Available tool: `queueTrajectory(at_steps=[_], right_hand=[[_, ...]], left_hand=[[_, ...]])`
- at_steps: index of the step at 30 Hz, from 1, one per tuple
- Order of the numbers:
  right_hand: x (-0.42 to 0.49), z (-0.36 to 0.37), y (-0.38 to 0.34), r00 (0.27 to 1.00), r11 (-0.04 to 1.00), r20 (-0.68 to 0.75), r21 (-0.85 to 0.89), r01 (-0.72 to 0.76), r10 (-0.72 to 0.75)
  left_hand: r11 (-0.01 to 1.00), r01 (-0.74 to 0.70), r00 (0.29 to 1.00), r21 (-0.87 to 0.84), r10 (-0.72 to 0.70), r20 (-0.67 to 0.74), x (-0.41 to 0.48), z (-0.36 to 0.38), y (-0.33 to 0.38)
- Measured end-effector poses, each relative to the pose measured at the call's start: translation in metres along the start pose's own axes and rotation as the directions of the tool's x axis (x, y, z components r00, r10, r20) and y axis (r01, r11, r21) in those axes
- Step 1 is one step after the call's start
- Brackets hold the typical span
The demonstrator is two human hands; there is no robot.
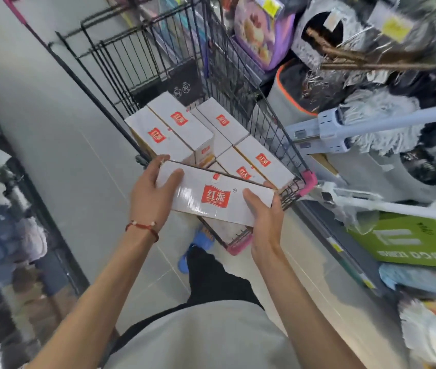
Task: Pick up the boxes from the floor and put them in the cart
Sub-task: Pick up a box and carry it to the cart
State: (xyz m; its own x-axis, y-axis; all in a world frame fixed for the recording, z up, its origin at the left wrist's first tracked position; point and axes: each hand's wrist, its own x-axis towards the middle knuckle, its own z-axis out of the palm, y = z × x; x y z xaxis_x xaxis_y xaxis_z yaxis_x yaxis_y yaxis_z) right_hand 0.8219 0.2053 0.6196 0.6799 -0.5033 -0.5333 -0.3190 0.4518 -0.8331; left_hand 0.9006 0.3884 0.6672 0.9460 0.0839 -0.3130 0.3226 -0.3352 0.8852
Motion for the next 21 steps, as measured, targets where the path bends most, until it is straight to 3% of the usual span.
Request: queueTrajectory(at_steps=[9,21], right_hand=[[0.074,0.048,-0.045,0.983,0.996,-0.172,0.06,0.068,-0.057],[0.133,0.109,-0.08,0.937,0.997,-0.347,0.063,0.053,-0.028]], left_hand=[[0.977,-0.156,0.977,0.144,0.131,0.17,0.122,0.035,0.065],[0.971,-0.174,0.92,0.167,0.1,0.379,0.252,0.065,0.103]])
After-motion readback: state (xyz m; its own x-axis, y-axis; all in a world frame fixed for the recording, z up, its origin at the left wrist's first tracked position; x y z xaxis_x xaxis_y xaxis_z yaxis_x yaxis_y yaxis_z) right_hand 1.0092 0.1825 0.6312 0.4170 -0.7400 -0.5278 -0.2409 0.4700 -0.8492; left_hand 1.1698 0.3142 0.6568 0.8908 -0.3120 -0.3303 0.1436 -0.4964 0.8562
